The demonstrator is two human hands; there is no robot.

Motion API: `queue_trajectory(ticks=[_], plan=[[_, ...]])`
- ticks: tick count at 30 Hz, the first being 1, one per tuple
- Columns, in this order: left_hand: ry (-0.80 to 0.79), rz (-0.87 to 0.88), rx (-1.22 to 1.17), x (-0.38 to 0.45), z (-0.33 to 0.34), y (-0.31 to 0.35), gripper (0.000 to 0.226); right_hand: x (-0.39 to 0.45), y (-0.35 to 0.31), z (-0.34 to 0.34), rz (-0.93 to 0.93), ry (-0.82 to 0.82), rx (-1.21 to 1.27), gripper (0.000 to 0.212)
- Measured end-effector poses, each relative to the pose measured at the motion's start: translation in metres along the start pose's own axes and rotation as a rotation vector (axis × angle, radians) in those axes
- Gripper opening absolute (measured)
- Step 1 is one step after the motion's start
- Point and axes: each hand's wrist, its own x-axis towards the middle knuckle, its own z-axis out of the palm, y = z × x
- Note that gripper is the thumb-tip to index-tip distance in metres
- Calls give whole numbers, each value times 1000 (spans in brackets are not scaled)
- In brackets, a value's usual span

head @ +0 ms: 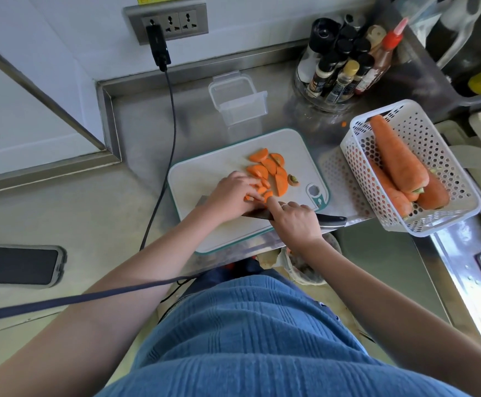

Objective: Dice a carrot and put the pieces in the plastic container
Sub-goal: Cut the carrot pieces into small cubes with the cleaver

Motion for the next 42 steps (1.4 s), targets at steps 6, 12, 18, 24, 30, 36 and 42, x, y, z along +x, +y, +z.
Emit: queue_trajectory(ticks=[6, 12, 18, 24, 30, 36, 42], plan=[[63, 8, 118, 11, 3, -6, 8, -3, 5, -4, -4, -14, 3, 66], [434, -155, -61, 7, -21, -30, 30, -33, 34, -5, 31, -44, 39, 65], [670, -336, -45, -23, -24, -52, 39, -50, 57, -6, 366, -203, 360, 23], [179, 177, 413, -31, 29, -42, 68, -43, 53, -6, 540, -226, 522, 22], [16, 295, 556, -3, 65, -14, 64, -33, 45, -9, 690, -190, 629, 21], [172, 290, 495, 9, 72, -17, 46, -25, 35, -11, 678, -203, 585, 22], [320, 276, 467, 20, 75, -18, 31, -12, 27, -15, 710, -203, 613, 20]])
